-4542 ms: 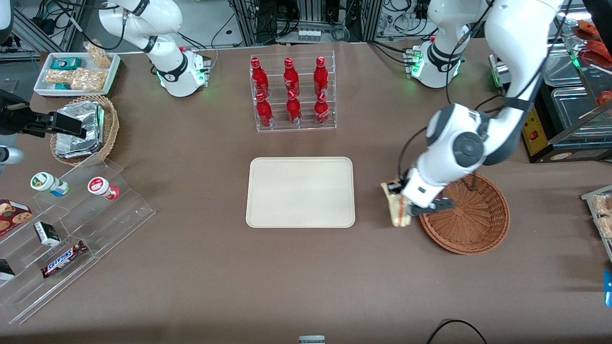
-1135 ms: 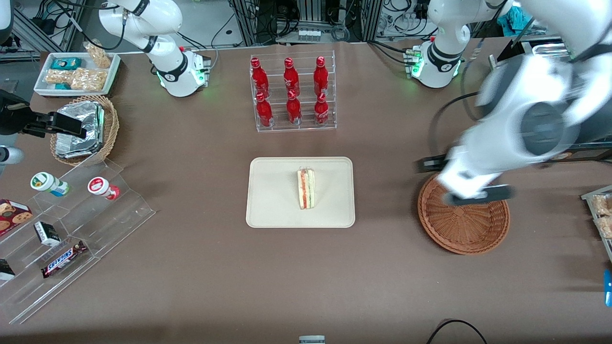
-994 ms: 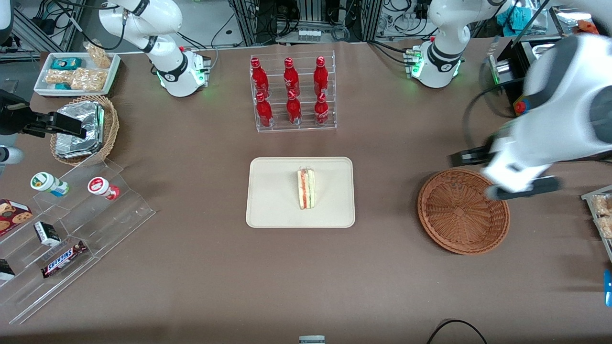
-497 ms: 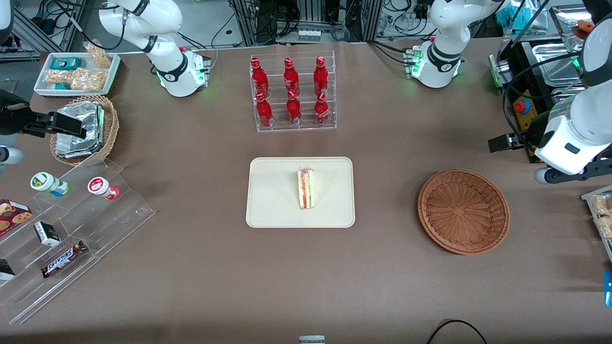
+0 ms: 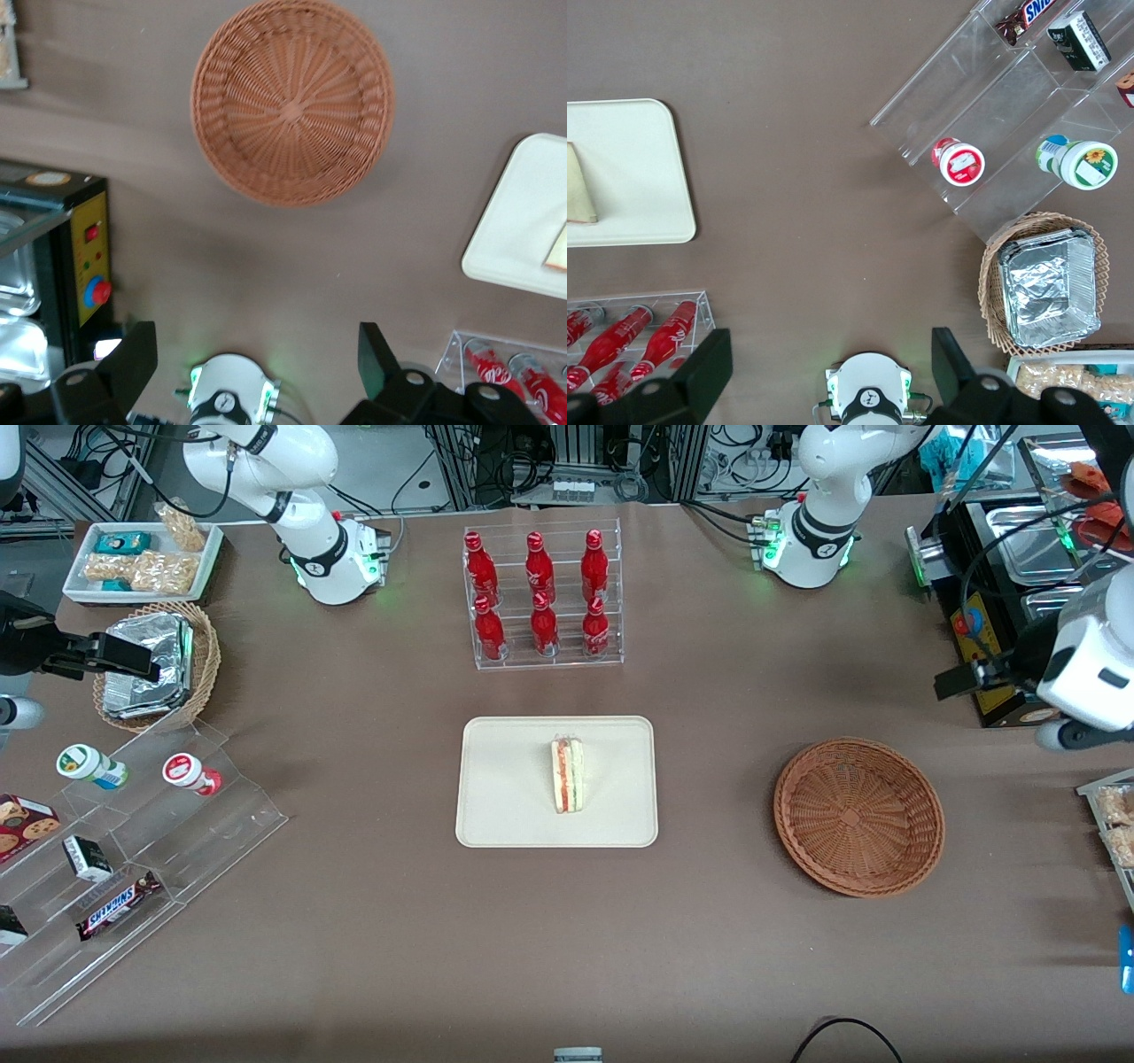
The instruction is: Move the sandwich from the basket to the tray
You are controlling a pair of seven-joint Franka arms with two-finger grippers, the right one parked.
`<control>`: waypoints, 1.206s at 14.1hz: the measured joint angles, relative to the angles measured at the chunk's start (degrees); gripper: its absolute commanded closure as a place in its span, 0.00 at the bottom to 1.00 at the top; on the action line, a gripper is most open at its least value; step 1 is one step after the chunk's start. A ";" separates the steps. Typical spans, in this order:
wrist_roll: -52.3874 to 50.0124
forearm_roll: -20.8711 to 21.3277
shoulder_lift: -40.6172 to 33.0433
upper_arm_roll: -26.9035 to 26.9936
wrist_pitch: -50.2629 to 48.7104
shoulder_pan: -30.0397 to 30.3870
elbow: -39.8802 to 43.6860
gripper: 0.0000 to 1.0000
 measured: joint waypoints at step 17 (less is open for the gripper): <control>5.58 -5.58 -8.93 23.68 1.36 -20.91 -9.12 0.00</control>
